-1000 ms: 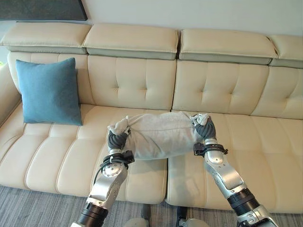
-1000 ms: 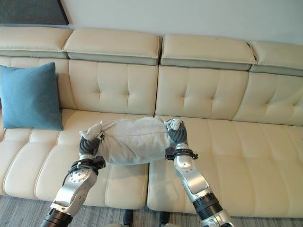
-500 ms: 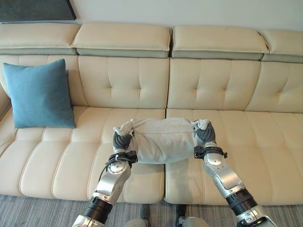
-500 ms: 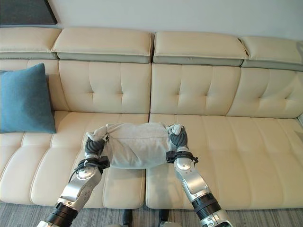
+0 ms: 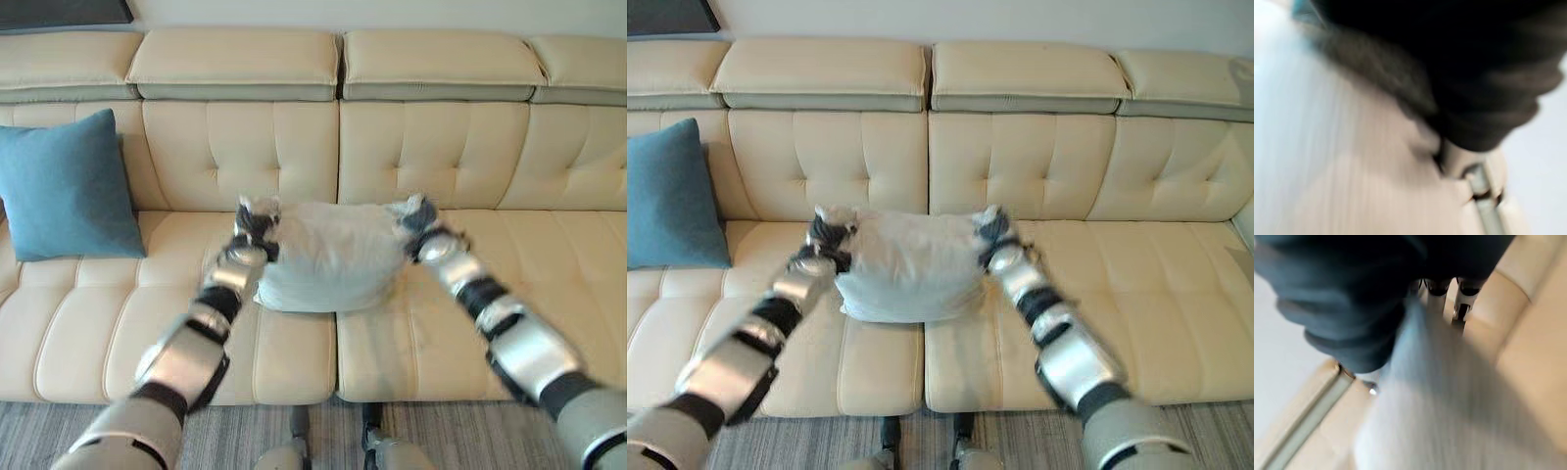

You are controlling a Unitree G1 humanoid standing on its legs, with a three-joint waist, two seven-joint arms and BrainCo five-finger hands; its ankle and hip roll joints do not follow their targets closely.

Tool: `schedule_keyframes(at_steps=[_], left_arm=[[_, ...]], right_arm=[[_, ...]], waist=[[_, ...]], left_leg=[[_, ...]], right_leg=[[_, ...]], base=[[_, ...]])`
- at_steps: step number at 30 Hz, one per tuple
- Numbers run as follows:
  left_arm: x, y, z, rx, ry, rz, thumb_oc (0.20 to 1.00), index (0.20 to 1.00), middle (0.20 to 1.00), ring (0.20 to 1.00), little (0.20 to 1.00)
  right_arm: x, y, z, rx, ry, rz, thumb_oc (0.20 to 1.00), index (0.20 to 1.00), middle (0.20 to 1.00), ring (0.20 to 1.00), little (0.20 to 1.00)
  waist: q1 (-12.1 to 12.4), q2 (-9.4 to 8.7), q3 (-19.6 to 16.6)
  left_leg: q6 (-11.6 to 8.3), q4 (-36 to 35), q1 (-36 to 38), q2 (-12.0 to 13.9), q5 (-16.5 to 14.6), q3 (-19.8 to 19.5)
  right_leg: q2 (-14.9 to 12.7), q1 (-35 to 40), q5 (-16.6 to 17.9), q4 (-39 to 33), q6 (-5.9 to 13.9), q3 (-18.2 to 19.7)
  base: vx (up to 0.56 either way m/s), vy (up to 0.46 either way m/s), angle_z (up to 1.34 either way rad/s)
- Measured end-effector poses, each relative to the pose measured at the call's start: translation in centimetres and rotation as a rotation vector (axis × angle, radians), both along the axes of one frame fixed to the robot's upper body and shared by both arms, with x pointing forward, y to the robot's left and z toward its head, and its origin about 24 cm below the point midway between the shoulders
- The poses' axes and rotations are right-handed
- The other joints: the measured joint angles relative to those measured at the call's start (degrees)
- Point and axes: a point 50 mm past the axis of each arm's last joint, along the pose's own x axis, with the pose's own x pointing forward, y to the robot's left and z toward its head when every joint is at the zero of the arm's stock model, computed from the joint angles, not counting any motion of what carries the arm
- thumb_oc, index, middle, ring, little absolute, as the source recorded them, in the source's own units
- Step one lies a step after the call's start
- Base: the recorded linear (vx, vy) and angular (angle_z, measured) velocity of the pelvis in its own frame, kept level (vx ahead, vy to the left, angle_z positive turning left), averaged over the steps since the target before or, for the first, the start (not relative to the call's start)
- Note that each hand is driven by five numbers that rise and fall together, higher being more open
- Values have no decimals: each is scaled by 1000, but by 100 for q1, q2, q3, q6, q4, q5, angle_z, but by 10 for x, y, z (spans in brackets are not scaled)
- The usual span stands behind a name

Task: Pick up all the scattered cushions and arrange them neatly on the sofa.

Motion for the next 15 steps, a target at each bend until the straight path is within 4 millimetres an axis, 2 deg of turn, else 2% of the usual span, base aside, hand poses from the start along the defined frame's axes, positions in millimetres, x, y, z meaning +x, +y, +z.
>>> schedule_keyframes(at_steps=[3,4,6,8,9,10,12,13,14,15], left_arm=[[4,18,9,-127,12,65,1000,1000,1000,1000,1000],[2,25,15,-327,-50,98,1000,1000,1000,1000,1000],[-3,35,16,-463,-119,116,1000,1000,1000,1000,1000],[-15,55,1,-584,-133,181,1000,1000,1000,1000,1000],[-29,74,-19,-623,-112,254,1000,1000,1000,1000,1000],[-34,82,-25,-621,-95,289,1000,1000,1000,1000,1000],[-71,123,-57,-613,-44,431,1000,1000,1000,1000,1000],[-82,132,-66,-568,-14,445,1000,1000,1000,1000,1000],[-109,144,-89,-444,79,437,1000,1000,1000,1000,1000],[-130,149,-110,-394,172,460,1000,1000,1000,1000,1000]], right_arm=[[4,-22,12,-25,53,-59,1000,1000,1000,1000,1000],[2,-37,17,60,24,-95,1000,1000,1000,1000,1000],[-6,-57,13,185,-16,-150,1000,1000,1000,1000,1000],[-18,-73,-9,412,-48,-222,1000,1000,1000,1000,1000],[-34,-89,-37,514,-30,-298,1000,1000,1000,1000,1000],[-39,-95,-47,508,1,-339,1000,1000,1000,1000,1000],[-78,-131,-94,604,50,-508,1000,1000,1000,1000,1000],[-89,-136,-103,612,52,-528,1000,1000,1000,1000,1000],[-116,-146,-127,628,74,-560,1000,1000,1000,1000,1000],[-136,-153,-146,612,137,-610,1000,1000,1000,1000,1000]], waist=[[-2,-26,-24],[-5,-24,-22],[-5,-25,-22],[-7,-21,-20],[-25,-18,-17],[-21,-19,-17],[-40,-5,-8],[-42,-4,-8],[-54,20,3],[-52,31,6]], left_leg=[[1,0,-6,25,1,-6],[0,0,-7,30,0,-10],[0,-2,33,38,0,-11],[-3,-6,157,41,-4,18],[-15,-9,323,44,-23,49],[-19,-10,367,43,-26,75],[-52,-48,443,54,-100,105],[-52,-48,464,55,-100,109],[-51,-53,589,60,-133,113],[-71,-54,661,55,-202,116]], right_leg=[[30,-4,0,1,0,-2],[55,-4,-1,1,0,4],[50,32,-1,1,0,5],[49,153,-8,1,6,10],[51,312,-37,0,12,2],[49,349,-43,0,13,2],[55,412,-110,0,14,15],[55,430,-114,0,20,22],[58,557,-153,-11,24,22],[54,629,-225,-33,20,31]], base=[[12,1,0],[64,10,3],[96,14,1],[67,7,-5],[18,5,-7],[27,6,-8],[18,20,-6],[0,0,0],[0,0,0],[0,0,0]])
